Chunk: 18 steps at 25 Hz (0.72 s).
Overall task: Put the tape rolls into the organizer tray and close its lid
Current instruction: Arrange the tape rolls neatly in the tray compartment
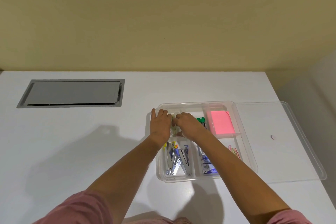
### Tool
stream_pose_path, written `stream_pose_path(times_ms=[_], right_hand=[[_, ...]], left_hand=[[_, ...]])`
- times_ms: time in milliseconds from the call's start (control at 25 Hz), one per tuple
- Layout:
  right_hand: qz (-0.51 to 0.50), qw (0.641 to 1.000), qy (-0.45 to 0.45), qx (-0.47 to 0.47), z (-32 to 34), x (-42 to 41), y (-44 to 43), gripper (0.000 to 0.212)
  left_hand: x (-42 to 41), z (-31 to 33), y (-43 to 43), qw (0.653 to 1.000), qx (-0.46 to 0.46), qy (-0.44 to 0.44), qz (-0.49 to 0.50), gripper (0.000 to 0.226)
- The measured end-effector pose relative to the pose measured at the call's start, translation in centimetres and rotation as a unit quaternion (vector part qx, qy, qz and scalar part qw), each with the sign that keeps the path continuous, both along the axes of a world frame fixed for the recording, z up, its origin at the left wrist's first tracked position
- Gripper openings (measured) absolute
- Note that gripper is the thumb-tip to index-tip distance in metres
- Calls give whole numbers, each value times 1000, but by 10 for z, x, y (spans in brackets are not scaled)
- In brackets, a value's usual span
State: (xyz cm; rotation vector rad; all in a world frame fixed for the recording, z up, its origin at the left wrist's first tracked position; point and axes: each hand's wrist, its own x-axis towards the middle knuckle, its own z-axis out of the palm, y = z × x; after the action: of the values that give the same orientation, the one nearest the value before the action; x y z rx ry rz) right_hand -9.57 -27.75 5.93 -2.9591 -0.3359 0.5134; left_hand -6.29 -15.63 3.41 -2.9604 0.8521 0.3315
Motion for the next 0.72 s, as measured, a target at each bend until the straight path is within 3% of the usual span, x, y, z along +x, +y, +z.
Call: stream_pose_path(times_ms=[400, 560, 720], right_hand=[[-10, 1000, -2, 5, 1, 0, 3, 32], [-110, 990, -24, 79, 6, 9, -4, 33], [-133, 987, -64, 61, 6, 23, -11, 36]], left_hand=[[-1, 1, 1, 1000, -2, 1, 0, 45], [1, 1, 1, 1000, -5, -2, 2, 43], [7, 4, -6, 1000, -14, -4, 11, 32]])
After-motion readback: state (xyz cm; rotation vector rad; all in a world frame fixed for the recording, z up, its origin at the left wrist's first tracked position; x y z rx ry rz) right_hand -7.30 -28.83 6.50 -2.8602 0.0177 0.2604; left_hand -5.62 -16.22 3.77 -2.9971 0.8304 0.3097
